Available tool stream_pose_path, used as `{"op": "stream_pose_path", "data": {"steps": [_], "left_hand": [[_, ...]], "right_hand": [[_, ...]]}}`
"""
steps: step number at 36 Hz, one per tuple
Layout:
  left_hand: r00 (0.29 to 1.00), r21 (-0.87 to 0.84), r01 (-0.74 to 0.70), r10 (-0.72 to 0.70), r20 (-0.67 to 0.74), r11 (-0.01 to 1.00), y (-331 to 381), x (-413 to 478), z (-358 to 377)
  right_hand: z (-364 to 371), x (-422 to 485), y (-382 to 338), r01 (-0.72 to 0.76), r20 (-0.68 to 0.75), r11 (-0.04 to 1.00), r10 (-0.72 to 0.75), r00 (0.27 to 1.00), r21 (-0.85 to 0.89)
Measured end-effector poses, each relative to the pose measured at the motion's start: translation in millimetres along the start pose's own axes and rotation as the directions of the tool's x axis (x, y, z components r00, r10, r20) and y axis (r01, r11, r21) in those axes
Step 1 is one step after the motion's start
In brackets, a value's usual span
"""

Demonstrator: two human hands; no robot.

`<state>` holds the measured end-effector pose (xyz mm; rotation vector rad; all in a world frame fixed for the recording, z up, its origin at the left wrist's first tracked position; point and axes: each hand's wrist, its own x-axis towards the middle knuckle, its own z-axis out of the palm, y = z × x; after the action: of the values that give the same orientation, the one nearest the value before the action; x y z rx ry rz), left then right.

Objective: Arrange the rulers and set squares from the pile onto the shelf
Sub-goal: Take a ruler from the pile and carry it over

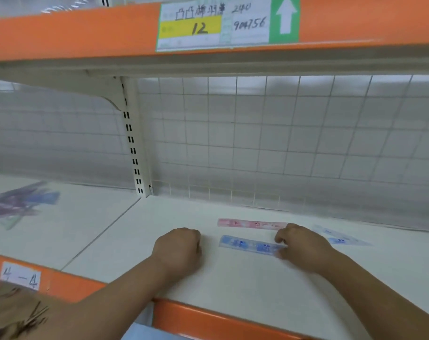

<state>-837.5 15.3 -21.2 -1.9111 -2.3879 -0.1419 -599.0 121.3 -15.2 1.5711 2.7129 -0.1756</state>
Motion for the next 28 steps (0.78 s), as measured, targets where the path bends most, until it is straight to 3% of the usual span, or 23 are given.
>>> {"op": "stream_pose_path", "data": {"steps": [20, 28], "left_hand": [[1.0, 0.017, -0.003, 0.004, -0.021, 1.0, 4.3, 0.9, 2.8], [0.999, 0.011, 0.035, -0.035, -0.016, 0.999, -7.8, -10.3, -7.3]], "right_hand": [[2.5, 0.5, 0.3, 0.042, 0.025, 0.999, -0.042, 0.999, -0.002], [-12.2, 4.3, -42.8, 0.155, -0.072, 0.987, -0.152, 0.986, 0.04]]}}
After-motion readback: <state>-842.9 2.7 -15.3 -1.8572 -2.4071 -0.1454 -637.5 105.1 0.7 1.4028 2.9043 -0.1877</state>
